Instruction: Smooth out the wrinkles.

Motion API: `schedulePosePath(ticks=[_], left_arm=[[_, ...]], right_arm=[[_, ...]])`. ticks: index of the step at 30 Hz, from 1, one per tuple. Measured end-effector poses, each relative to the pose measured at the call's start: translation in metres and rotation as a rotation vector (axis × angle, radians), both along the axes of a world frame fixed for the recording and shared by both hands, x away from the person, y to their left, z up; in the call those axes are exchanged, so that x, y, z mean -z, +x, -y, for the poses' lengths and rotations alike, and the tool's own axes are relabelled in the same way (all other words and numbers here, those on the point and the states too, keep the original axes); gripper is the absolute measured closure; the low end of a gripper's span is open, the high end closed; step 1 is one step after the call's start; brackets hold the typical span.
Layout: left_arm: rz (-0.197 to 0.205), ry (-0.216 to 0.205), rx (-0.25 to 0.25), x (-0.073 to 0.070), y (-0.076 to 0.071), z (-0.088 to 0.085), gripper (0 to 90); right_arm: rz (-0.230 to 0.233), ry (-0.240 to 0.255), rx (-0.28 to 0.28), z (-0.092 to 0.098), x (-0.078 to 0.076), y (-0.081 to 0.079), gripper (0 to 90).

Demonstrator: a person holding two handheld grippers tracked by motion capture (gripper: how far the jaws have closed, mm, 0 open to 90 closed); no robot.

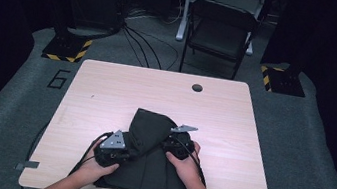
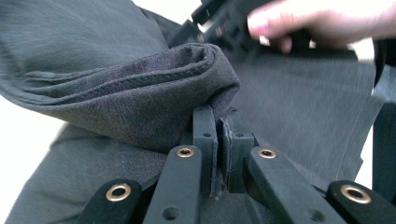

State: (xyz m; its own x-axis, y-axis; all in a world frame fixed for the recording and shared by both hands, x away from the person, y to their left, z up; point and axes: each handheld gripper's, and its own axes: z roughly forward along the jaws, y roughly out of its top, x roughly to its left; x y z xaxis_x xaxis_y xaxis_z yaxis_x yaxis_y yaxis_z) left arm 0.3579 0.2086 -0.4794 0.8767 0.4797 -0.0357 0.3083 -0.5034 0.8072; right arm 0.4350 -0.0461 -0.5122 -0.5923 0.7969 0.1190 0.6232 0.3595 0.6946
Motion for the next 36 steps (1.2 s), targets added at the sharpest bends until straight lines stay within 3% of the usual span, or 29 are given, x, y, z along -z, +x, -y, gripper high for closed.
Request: schedulePosePath(ticks=[9,16,24,29,31,36], left_arm=[[-0.062,0.002,-0.002,0.021,0.001,0.002,86.0],[-0.088,-0.009,-0.010,0.028,0.002,0.002,85.9],[-0.071,-0.022,-0.019,0.031,0.000,0.002,85.6],[-0.064,-0.024,-0.019,0.031,-0.002,0.000,85.0],[-0.059,-0.028,-0.021,0.032,-0.003,0.000,84.7],[-0.051,-0.026,-0.025,0.032,-0.005,0.000,83.5]], right_arm=[[-0.035,-0.022,-0.003,0.000,-0.009,-0.002,49.2],[-0.001,0.007,-0.011,0.004,-0.026,-0.011,48.9],[0.064,0.028,-0.078,-0.016,-0.049,-0.019,47.9],[0.030,0.076,-0.141,-0.031,-0.052,-0.026,49.4],[0.032,0.065,-0.166,-0.036,-0.051,-0.030,50.7],[0.036,0.111,-0.204,-0.042,-0.054,-0.039,51.6]])
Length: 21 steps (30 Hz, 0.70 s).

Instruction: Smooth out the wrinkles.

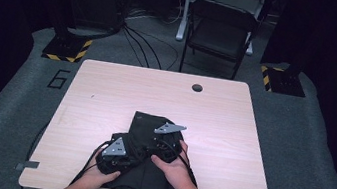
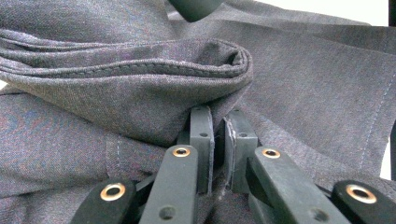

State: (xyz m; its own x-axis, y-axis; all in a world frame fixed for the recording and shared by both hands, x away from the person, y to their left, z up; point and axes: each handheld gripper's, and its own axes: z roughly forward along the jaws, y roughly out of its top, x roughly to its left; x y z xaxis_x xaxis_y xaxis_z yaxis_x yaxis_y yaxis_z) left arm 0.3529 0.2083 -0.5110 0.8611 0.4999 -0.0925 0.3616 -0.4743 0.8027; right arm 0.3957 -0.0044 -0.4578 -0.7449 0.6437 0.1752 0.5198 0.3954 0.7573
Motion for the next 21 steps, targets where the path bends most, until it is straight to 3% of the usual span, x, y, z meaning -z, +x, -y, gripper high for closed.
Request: schedulePosePath(ticks=[5,9,10,14,21], left_arm=[[0.002,-0.004,-0.010,0.000,-0.001,0.000,82.7],[0.002,0.005,-0.013,-0.001,-0.002,-0.001,80.2],[-0.013,0.004,-0.010,-0.002,-0.003,-0.001,78.4],[-0.007,0.002,-0.022,-0.010,-0.007,-0.003,64.9],[0.001,-0.043,-0.080,-0.030,-0.007,-0.020,56.9]], right_arm=[[0.001,0.008,-0.020,-0.004,-0.002,-0.006,50.2],[-0.015,-0.028,-0.040,-0.008,0.004,-0.008,49.1],[-0.013,-0.027,-0.041,-0.008,0.005,-0.009,49.1],[-0.021,-0.014,-0.033,-0.007,0.006,-0.010,49.0],[-0.032,-0.004,-0.035,-0.005,0.010,-0.013,47.6]])
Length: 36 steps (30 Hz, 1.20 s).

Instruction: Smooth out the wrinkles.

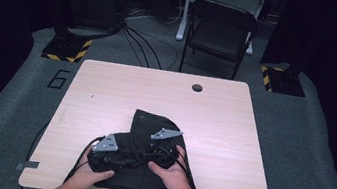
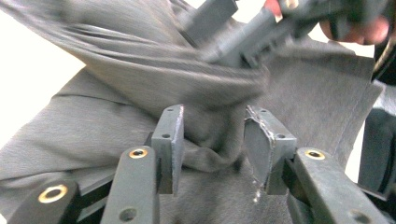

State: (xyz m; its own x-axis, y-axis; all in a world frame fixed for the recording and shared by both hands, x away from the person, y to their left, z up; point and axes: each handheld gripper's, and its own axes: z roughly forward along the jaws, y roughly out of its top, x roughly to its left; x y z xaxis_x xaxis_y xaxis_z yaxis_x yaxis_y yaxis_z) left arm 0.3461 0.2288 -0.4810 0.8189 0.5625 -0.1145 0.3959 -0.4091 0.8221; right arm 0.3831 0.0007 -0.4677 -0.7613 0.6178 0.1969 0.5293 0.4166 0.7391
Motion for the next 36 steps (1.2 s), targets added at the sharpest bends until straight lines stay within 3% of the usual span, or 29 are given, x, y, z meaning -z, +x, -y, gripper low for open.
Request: schedulePosePath(ticks=[1,6,15,22,26,34,36], left_arm=[[0.017,0.008,-0.010,-0.003,0.002,-0.003,55.9],[0.017,-0.016,-0.092,-0.016,0.013,-0.011,48.8],[0.016,-0.035,-0.229,-0.030,0.039,0.000,37.3],[-0.010,-0.071,-0.275,-0.031,0.057,0.008,32.9],[-0.023,-0.056,-0.309,-0.024,0.062,0.014,30.1],[-0.053,-0.037,-0.284,-0.010,0.060,0.023,29.7],[-0.066,-0.050,-0.291,-0.008,0.060,0.023,30.1]], right_arm=[[-0.003,0.000,0.003,0.000,0.001,-0.001,47.4],[0.005,0.016,0.005,0.001,0.001,-0.003,46.8],[0.007,0.033,0.015,0.000,0.001,-0.005,46.8],[0.015,0.036,0.010,0.001,0.001,-0.006,46.8],[0.013,0.043,0.014,0.000,0.001,-0.007,46.8],[0.023,0.046,0.008,0.001,0.003,-0.008,46.9],[0.016,0.049,0.015,0.000,0.003,-0.009,47.0]])
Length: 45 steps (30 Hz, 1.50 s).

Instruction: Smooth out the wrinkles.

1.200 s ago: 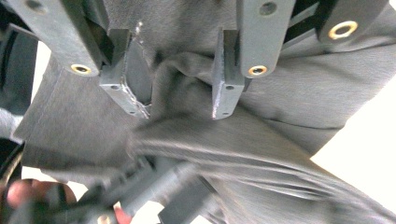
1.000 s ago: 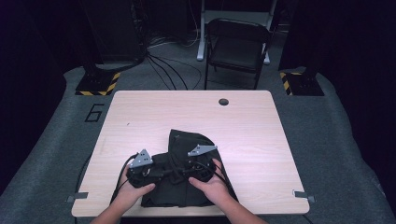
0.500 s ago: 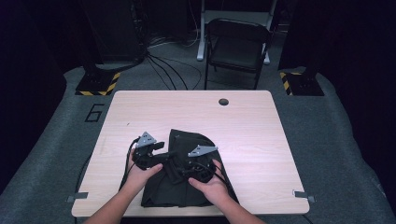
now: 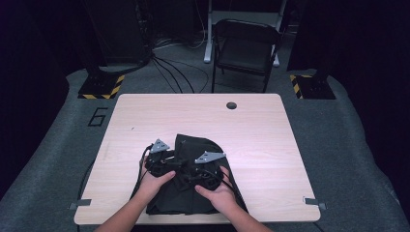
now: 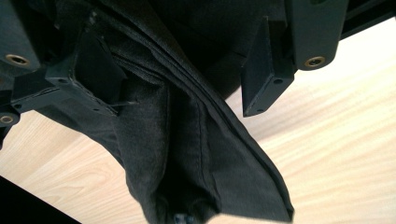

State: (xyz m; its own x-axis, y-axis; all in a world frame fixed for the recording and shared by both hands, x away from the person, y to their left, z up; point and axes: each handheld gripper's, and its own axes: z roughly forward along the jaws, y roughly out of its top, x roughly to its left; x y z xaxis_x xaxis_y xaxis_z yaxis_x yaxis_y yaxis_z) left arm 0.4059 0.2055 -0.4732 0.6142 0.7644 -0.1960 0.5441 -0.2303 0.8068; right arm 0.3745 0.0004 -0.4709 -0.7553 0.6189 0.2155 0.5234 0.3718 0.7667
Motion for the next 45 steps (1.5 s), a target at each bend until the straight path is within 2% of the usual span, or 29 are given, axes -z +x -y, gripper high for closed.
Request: schedulePosePath(ticks=[4,7,10,15,17,20,23,28,33,37,38,40,45], left_arm=[[-0.018,-0.032,0.012,0.003,0.000,0.000,34.3],[-0.029,-0.065,0.031,0.005,0.000,0.003,43.0],[-0.025,-0.065,0.045,0.004,0.001,0.004,52.3],[-0.002,-0.047,0.063,-0.002,0.001,0.002,75.3],[0.006,-0.032,0.069,-0.006,0.002,0.003,79.0],[0.023,-0.012,0.091,-0.012,0.005,0.004,80.3],[0.025,-0.008,0.106,-0.018,0.009,0.005,80.7],[0.037,0.000,0.160,-0.029,0.018,0.006,80.9],[0.036,-0.004,0.179,-0.040,0.027,0.007,81.0],[0.036,-0.023,0.182,-0.055,0.037,0.004,81.0],[0.043,-0.024,0.186,-0.058,0.038,0.004,81.1],[0.050,-0.023,0.195,-0.065,0.041,0.005,81.0],[0.076,-0.013,0.208,-0.079,0.043,0.007,81.2]], right_arm=[[0.008,-0.006,-0.006,0.000,0.001,0.000,47.0],[0.009,-0.003,-0.008,0.000,0.001,0.000,47.0],[0.016,-0.006,-0.014,0.000,0.001,-0.001,47.0],[0.019,-0.005,-0.015,0.001,0.000,-0.002,46.6],[0.020,0.014,0.000,0.002,-0.002,-0.002,46.4],[0.041,0.038,0.000,0.004,-0.006,-0.003,46.2],[0.063,0.070,0.013,0.010,-0.012,-0.005,46.2],[0.093,0.119,0.034,0.021,-0.017,-0.007,46.3],[0.134,0.149,0.059,0.028,-0.020,-0.014,46.3],[0.167,0.129,0.063,0.031,-0.019,-0.018,46.5],[0.156,0.082,0.057,0.028,-0.015,-0.017,46.4],[0.146,0.067,0.056,0.027,-0.013,-0.016,46.4],[0.082,0.007,0.049,0.020,0.003,-0.009,46.0]])
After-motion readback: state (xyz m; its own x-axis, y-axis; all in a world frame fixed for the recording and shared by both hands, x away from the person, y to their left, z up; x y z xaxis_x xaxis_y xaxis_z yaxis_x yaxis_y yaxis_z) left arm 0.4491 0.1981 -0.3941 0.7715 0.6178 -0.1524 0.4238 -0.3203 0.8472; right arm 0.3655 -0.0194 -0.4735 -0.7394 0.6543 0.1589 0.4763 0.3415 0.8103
